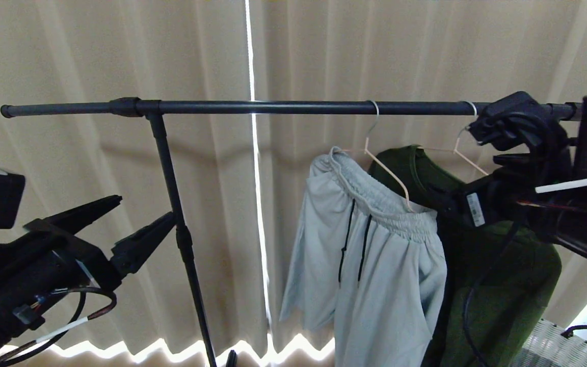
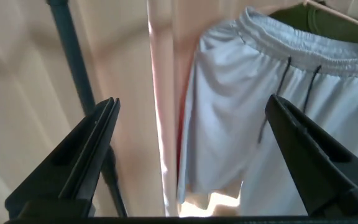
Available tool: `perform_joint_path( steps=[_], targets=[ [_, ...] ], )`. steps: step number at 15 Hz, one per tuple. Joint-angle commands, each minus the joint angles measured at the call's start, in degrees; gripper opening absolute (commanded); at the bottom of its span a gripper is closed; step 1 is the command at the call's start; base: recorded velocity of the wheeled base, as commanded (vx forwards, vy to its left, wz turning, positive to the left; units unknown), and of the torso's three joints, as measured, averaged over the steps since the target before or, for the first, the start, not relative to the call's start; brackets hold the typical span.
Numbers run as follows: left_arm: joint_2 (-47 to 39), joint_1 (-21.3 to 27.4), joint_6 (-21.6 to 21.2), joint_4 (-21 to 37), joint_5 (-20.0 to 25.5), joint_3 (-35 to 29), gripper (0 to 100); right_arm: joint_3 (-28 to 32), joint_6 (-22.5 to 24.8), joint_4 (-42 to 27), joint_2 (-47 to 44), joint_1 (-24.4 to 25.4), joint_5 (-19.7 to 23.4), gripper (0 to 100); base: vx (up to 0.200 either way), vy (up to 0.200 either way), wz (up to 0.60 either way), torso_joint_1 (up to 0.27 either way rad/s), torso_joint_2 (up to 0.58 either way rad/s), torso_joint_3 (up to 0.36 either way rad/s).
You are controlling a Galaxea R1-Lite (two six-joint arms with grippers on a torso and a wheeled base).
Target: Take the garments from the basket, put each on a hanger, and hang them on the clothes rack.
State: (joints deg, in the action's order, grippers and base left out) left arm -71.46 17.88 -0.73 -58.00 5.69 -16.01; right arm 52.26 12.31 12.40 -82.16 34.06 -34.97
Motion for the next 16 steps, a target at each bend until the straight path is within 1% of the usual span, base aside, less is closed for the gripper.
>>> perform_joint_path(
  steps=[1, 2, 3, 4, 5, 6, 7, 8, 9, 10, 11, 12, 13, 14, 15, 16],
  targets=[
    [10.3, -4.4, -0.1, 0.5, -0.6, 5.1, 100, -6.8, 0.1, 0.0, 10.2, -2.7, 1.9, 100, 0.0, 0.0, 0.0, 0.0, 0.0, 0.0],
    [13.2, -7.5, -0.2, 1.3, -0.6, 7.3, 100, -8.6, 0.1, 0.0, 12.5, -4.4, 3.6, 100, 0.0, 0.0, 0.0, 0.0, 0.0, 0.0],
    [16.7, -12.9, -0.2, 3.2, -0.6, 9.2, 100, -11.0, 0.1, 0.0, 14.8, -5.8, 5.7, 100, 0.0, 0.0, 0.0, 0.0, 0.0, 0.0],
    [19.8, -18.2, -0.2, 6.1, -0.5, 10.6, 100, -13.7, 0.3, -0.1, 16.8, -5.9, 5.9, 100, 0.0, 0.0, 0.0, 0.0, 0.0, 0.0],
    [21.4, -21.0, -0.2, 8.3, -0.4, 11.3, 100, -15.7, 0.3, -0.4, 17.7, -6.3, 5.6, 100, 0.0, 0.0, 0.0, 0.0, 0.0, 0.0],
    [25.6, -24.7, -0.2, 13.8, -0.4, 12.8, 100, -19.9, 0.5, -0.7, 20.1, -8.1, 4.8, 100, 0.0, 0.0, 0.0, 0.0, 0.0, 0.0],
    [25.6, -24.7, -0.2, 13.8, -0.4, 12.8, 100, -19.9, 0.5, -0.7, 20.1, -8.1, 4.8, 100, 0.0, 0.0, 0.0, 0.0, 0.0, 0.0],
    [33.1, -25.6, -0.1, 22.2, -0.4, 15.1, 100, -24.0, 0.5, -0.8, 24.1, -9.7, 3.3, 100, 0.0, 0.0, 0.0, 0.0, 0.0, 0.0],
    [36.6, -25.5, -0.1, 25.5, -0.3, 15.7, 100, -25.6, 0.5, -0.8, 25.7, -11.1, 2.6, 100, 0.0, 0.0, 0.0, 0.0, 0.0, 0.0],
    [42.9, -25.3, -0.2, 32.3, -0.2, 16.0, 100, -28.7, 0.5, -0.8, 28.6, -15.1, 2.5, 100, 0.0, 0.0, 0.0, 0.0, 0.0, 0.0],
    [46.9, -24.9, -0.2, 37.2, -0.2, 16.0, 100, -30.6, 0.6, -0.9, 30.6, -17.9, 2.6, 100, 0.0, 0.0, 0.0, 0.0, 0.0, 0.0],
    [50.6, -24.4, -0.3, 41.7, -0.2, 16.0, 100, -32.0, 0.6, -0.9, 32.2, -20.1, 2.8, 100, 0.0, 0.0, 0.0, 0.0, 0.0, 0.0],
    [52.3, -24.1, -0.4, 43.5, -0.2, 16.0, 100, -32.8, 0.6, -0.8, 33.0, -21.0, 2.9, 100, 0.0, 0.0, 0.0, 0.0, 0.0, 0.0],
    [58.5, -23.2, -0.7, 49.5, -0.2, 16.0, 100, -36.4, 0.6, -0.9, 36.7, -22.7, 3.1, 100, 0.0, 0.0, 0.0, 0.0, 0.0, 0.0],
    [62.9, -23.0, -0.8, 54.0, -0.3, 16.0, 100, -38.9, 0.6, -0.9, 39.4, -23.1, 3.0, 100, 0.0, 0.0, 0.0, 0.0, 0.0, 0.0],
    [65.7, -22.9, -0.8, 56.9, -0.3, 16.0, 100, -40.5, 0.6, -1.0, 41.3, -23.2, 2.9, 100, 0.0, 0.0, 0.0, 0.0, 0.0, 0.0]
  ],
)
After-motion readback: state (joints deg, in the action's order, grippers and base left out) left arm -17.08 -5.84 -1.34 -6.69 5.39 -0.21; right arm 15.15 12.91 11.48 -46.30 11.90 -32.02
